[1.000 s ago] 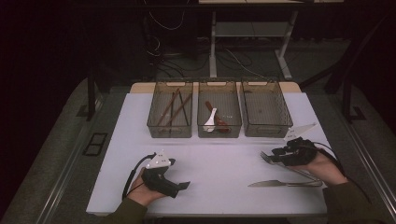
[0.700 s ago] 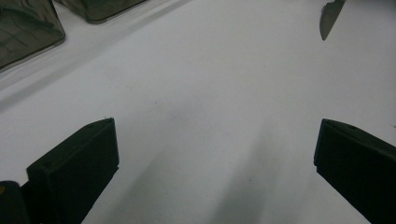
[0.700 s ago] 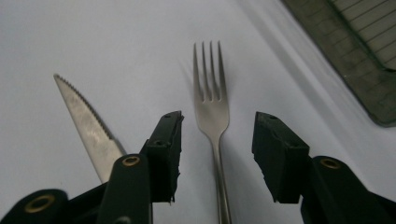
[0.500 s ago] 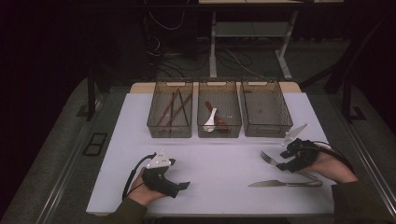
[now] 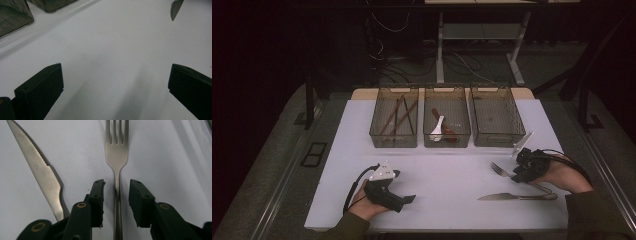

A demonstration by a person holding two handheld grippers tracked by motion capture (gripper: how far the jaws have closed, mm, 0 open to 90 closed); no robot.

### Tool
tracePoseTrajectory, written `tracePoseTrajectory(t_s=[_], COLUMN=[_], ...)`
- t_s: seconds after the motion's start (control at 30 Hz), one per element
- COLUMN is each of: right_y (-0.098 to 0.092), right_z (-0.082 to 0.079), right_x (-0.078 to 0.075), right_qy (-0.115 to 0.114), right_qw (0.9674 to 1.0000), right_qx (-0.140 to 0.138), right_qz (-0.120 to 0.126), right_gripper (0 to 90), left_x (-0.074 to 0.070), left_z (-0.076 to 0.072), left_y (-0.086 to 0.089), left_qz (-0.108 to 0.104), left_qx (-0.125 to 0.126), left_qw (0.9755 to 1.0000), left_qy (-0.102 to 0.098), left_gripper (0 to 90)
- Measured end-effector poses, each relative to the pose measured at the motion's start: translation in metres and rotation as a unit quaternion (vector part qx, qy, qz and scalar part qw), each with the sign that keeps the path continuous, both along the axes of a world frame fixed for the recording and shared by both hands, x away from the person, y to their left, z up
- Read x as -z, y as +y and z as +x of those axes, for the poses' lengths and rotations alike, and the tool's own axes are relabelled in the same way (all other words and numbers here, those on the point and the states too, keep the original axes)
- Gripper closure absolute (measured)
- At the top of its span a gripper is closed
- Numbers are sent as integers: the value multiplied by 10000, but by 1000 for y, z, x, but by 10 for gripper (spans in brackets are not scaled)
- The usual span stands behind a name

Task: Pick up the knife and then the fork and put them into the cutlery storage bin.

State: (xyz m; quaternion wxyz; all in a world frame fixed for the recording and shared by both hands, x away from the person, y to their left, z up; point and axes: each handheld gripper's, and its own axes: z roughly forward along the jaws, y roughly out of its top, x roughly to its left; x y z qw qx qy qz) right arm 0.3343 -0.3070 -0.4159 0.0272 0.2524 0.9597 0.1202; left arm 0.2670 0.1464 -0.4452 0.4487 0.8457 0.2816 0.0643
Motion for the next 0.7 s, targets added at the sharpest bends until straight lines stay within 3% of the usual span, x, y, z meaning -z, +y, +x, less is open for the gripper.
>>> tracePoseTrajectory(t_s=[0.2, 0.7], right_y=[2, 13], right_z=[0, -1], right_x=[4, 4], right_qy=[49, 90], right_qw=[9997, 9984], right_qx=[-132, -236], right_qz=[-205, -499], right_gripper=[752, 843], left_x=[0, 0], left_z=[0, 0], left_y=[0, 0], left_qz=[4, 8], left_qx=[-1, -2], left_qw=[10000, 10000], left_qy=[0, -24], left_gripper=[0, 0])
